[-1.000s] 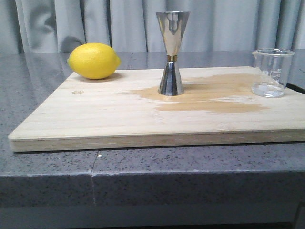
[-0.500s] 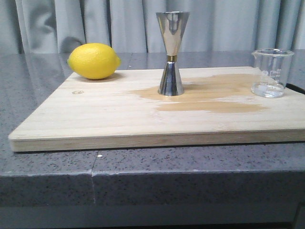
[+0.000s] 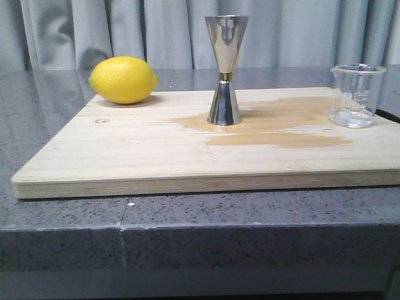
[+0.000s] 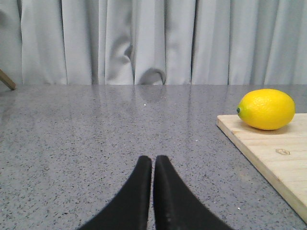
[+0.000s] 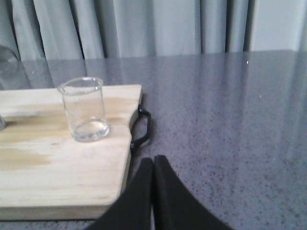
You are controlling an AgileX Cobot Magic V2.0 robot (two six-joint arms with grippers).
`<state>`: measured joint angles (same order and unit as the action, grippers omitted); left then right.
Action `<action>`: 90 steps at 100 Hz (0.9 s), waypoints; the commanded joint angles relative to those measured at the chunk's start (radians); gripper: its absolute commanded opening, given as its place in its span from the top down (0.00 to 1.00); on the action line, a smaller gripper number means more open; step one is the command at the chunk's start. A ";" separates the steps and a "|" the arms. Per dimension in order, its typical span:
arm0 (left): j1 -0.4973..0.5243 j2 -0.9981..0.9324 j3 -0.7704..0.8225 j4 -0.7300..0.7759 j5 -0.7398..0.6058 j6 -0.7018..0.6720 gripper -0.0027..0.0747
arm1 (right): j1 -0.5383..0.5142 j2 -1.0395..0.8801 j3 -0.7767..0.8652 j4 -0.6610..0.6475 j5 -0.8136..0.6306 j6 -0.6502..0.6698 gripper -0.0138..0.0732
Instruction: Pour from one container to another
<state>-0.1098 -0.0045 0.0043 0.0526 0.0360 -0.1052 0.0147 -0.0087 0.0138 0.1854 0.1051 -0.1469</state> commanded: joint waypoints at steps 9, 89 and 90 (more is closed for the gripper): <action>0.002 -0.025 0.035 -0.007 -0.074 -0.007 0.99 | -0.007 -0.020 0.025 0.000 -0.126 -0.009 0.93; 0.002 -0.025 0.035 -0.007 -0.074 -0.007 0.99 | -0.007 -0.020 0.025 -0.270 -0.176 0.304 0.93; 0.002 -0.025 0.035 -0.007 -0.074 -0.007 0.99 | -0.007 -0.020 0.025 -0.270 -0.176 0.304 0.93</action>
<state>-0.1098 -0.0045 0.0043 0.0526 0.0360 -0.1052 0.0111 -0.0087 0.0138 -0.0711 0.0163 0.1561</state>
